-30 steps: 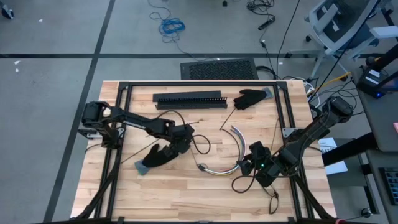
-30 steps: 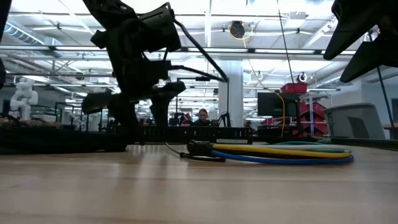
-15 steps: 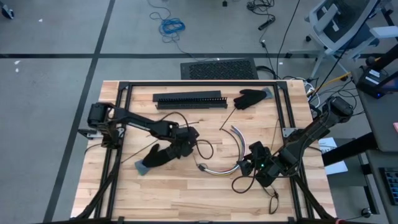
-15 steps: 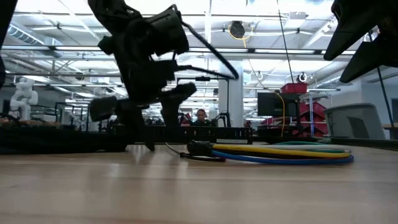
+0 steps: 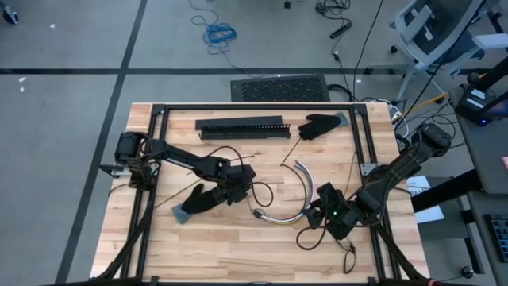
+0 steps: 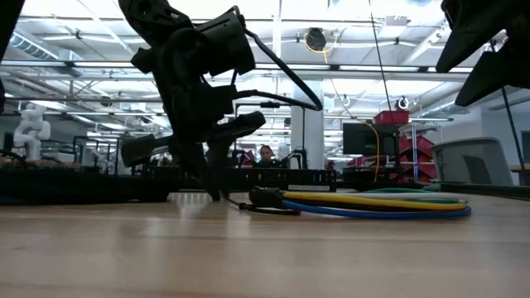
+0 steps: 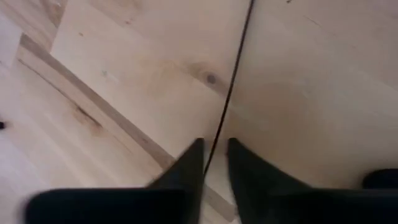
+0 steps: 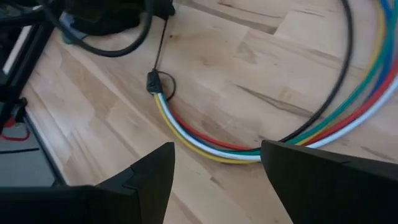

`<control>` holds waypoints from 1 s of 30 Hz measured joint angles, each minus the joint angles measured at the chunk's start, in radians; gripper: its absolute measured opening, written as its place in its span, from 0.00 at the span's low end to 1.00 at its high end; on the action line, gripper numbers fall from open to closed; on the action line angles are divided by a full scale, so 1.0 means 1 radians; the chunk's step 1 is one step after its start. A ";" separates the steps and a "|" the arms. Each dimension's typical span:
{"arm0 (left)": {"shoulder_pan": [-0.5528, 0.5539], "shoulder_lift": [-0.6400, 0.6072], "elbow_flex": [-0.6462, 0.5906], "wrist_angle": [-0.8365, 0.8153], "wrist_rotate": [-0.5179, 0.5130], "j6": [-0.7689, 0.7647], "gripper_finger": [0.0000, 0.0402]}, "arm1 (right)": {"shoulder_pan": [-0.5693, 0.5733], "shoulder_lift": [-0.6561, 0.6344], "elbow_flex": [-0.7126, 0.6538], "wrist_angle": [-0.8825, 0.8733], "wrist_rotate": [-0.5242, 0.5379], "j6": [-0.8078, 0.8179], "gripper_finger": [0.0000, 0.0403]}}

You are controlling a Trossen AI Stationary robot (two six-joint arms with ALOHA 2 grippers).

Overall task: Ziptie cables
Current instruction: Wrap the cable wires using a zip tie

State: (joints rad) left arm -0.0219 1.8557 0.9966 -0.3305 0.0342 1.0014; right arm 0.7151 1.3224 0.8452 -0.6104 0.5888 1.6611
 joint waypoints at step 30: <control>-0.137 -0.003 0.202 -0.375 -0.204 -0.211 0.00 | 0.000 0.000 0.000 0.055 0.044 -0.129 0.58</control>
State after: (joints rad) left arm -0.1593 1.8530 1.1985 -0.7057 -0.1694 0.7902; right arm 0.7155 1.3220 0.8452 -0.5554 0.6327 1.5324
